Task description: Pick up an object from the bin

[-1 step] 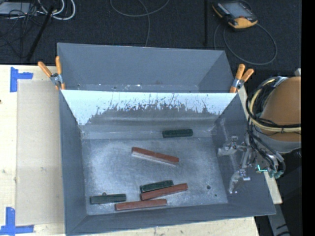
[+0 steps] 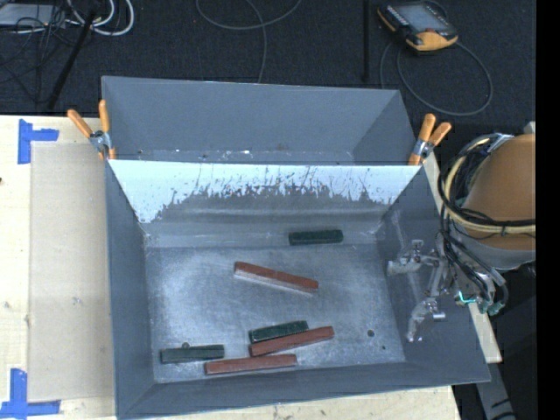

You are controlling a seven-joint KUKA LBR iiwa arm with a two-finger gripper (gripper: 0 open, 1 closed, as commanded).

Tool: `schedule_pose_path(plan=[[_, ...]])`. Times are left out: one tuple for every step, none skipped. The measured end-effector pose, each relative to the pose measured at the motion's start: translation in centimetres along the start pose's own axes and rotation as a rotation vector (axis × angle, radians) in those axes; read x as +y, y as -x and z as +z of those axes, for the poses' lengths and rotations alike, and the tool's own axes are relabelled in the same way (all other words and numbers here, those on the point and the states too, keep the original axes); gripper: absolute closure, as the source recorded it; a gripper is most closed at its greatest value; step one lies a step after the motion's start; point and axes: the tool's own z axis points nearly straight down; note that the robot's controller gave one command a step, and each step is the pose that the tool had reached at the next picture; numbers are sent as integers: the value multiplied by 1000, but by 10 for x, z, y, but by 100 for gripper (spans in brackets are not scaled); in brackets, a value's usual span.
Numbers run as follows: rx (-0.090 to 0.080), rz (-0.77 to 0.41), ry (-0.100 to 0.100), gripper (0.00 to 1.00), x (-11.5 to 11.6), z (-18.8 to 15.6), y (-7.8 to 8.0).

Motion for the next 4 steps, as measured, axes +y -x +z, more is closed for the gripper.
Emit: schedule_pose_path(plan=[[-7,-51,-2,0,13,44,1],[-1,-54,0,0,55,90,-1],[-12,-292,-1,100,143,137,3],[-12,-292,-1,100,143,137,3]])
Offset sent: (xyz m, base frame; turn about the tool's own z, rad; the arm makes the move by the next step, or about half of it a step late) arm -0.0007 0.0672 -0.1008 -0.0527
